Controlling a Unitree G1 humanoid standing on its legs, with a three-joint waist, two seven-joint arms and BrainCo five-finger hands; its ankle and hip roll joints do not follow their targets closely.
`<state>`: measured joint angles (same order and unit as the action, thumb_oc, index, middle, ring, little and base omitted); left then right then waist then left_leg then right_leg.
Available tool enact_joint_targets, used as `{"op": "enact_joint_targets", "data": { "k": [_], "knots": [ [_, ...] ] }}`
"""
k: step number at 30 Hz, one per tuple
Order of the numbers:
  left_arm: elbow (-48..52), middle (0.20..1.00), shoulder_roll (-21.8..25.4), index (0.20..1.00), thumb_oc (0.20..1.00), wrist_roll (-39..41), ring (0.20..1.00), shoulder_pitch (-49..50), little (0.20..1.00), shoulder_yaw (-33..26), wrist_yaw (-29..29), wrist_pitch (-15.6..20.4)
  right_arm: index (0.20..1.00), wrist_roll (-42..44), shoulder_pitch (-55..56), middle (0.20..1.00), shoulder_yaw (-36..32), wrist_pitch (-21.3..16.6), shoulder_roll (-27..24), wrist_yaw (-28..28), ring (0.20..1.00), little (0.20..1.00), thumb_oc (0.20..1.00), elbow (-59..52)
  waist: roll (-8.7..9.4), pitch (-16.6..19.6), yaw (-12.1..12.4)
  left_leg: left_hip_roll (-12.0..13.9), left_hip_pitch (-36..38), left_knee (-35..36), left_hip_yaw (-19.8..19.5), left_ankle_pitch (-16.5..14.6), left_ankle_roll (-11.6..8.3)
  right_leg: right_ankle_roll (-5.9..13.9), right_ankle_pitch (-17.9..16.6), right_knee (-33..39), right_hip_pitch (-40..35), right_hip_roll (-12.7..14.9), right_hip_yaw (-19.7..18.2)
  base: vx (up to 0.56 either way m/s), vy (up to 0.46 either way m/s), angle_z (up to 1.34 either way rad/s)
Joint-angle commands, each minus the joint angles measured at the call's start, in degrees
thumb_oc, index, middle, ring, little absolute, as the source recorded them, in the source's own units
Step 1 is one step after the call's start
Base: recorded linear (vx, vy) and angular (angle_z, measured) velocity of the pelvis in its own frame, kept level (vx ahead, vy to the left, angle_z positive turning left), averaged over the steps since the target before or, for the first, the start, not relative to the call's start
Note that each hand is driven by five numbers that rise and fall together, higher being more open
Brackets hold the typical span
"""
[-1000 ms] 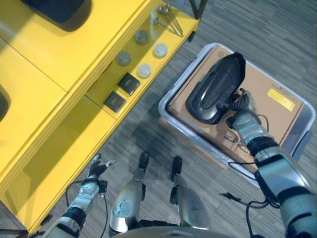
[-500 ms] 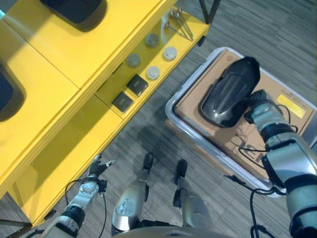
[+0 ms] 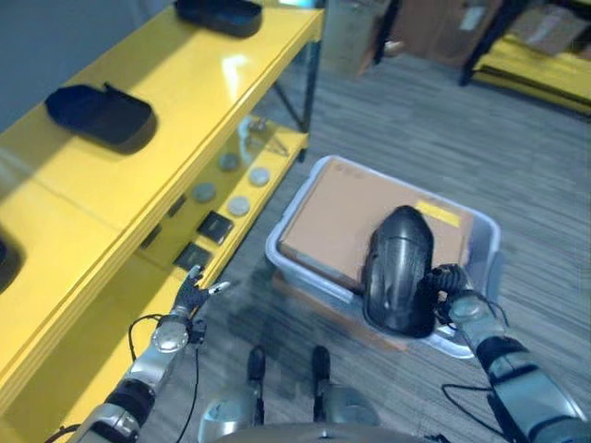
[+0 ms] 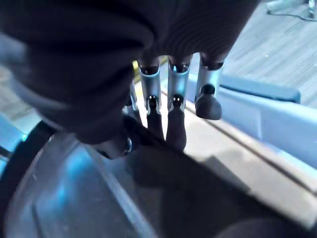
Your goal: Move parts from the plastic box to the shelf.
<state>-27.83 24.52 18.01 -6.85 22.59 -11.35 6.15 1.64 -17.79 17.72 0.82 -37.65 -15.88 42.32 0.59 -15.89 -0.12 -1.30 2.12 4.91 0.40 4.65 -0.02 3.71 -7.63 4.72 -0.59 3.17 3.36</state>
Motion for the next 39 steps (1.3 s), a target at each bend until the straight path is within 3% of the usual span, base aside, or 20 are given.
{"op": "enact_joint_targets", "data": {
  "k": [1, 7, 14, 17, 26, 31, 39],
  "knots": [
    [4.5, 1.0, 1.23, 1.0, 1.0, 4.1, 1.0, -1.66, 1.0, 0.95, 3.34, -0.46, 0.2, -2.1, -2.13, 0.2, -1.56, -6.96, -4.68, -5.3, 0.2, 0.2, 0.2, -3.55, 0.32, 4.35, 0.18, -0.38, 1.82, -3.5, 3.58, -7.76, 1.31, 2.64, 1.67, 0.28, -0.8, 2.31, 0.38, 0.01, 0.024, -0.24],
    [13.88, 1.0, 0.69, 1.0, 1.0, 11.19, 1.0, -5.65, 1.0, 0.72, 6.95, -5.45, 0.2, -9.99, 1.05, 0.2, -6.22, -7.75, -7.27, -8.36, 0.2, 0.2, 0.2, -18.99, 0.54, 6.32, -2.08, -0.48, 4.25, -2.81, 4.2, -8.26, 1.88, 2.7, 1.93, 0.28, -2.57, 1.59, -0.74, 0.0, 0.004, -0.05],
    [21.61, 1.0, -2.15, 1.0, 1.0, 18.22, 1.0, -9.31, 1.0, 1.61, 9.12, -6.22, 0.2, -15.4, -0.13, 0.2, -8.82, -10.81, -9.34, -13.13, 0.2, 0.2, 0.2, -33.34, 1.13, 7.61, -4.12, -0.58, 6.13, -2.91, 4.8, -9.85, 2.59, 2.33, 3.22, 0.16, -4.13, 0.57, -2.24, -0.03, -0.009, -0.04],
    [23.05, 1.0, -3.93, 1.0, 1.0, 19.94, 1.0, -11.56, 1.0, 3.07, 8.74, -5.77, 0.2, -13.09, -2.81, 0.2, -8.83, -11.47, -9.07, -14.66, 0.2, 0.2, 0.2, -36.27, 1.25, 7.9, -4.59, -0.5, 6.64, -3.12, 5.09, -10.43, 2.64, 2.22, 3.62, 0.14, -4.61, 0.28, -2.64, -0.03, -0.012, -0.05],
    [25.61, 1.0, -6.05, 1.0, 1.0, 19.09, 1.0, -16.45, 1.0, 5.49, 8.32, -5.14, 0.2, -11.27, -8.06, 0.2, -6.15, -10.81, -5.8, -15.37, 0.2, 0.2, 0.2, -37.26, 0.84, 8.55, -5.02, -0.19, 7.51, -2.58, 5.28, -10.58, 2.36, 1.97, 4.23, 0.28, -5.24, -0.18, -3.09, -0.01, -0.004, -0.04],
    [26.96, 1.0, -6.7, 1.0, 1.0, 19.56, 1.0, -17.79, 1.0, 6.87, 9.48, -5.95, 0.2, -11.53, -10.08, 0.2, -3.89, -10.73, -3.97, -12.67, 0.2, 0.2, 0.2, -37.31, 0.27, 8.71, -5.01, -0.11, 7.82, -1.99, 5.16, -10.35, 2.15, 1.9, 4.46, 0.28, -5.33, -0.3, -3.11, 0.0, 0.0, 0.0],
    [27.53, 1.0, -6.82, 1.0, 1.0, 18.41, 1.0, -19.88, 1.0, 8.89, 7.77, -9.43, 0.2, -10.71, -13.28, 0.2, 0.71, -11.67, -1.65, -10.88, 0.2, 0.2, 0.2, -37.42, -0.22, 8.98, -4.64, -0.2, 7.87, -1.17, 4.84, -9.73, 2.02, 2.03, 4.57, 0.28, -5.22, -0.26, -3.01, 0.0, 0.0, 0.0]
  ]
}}
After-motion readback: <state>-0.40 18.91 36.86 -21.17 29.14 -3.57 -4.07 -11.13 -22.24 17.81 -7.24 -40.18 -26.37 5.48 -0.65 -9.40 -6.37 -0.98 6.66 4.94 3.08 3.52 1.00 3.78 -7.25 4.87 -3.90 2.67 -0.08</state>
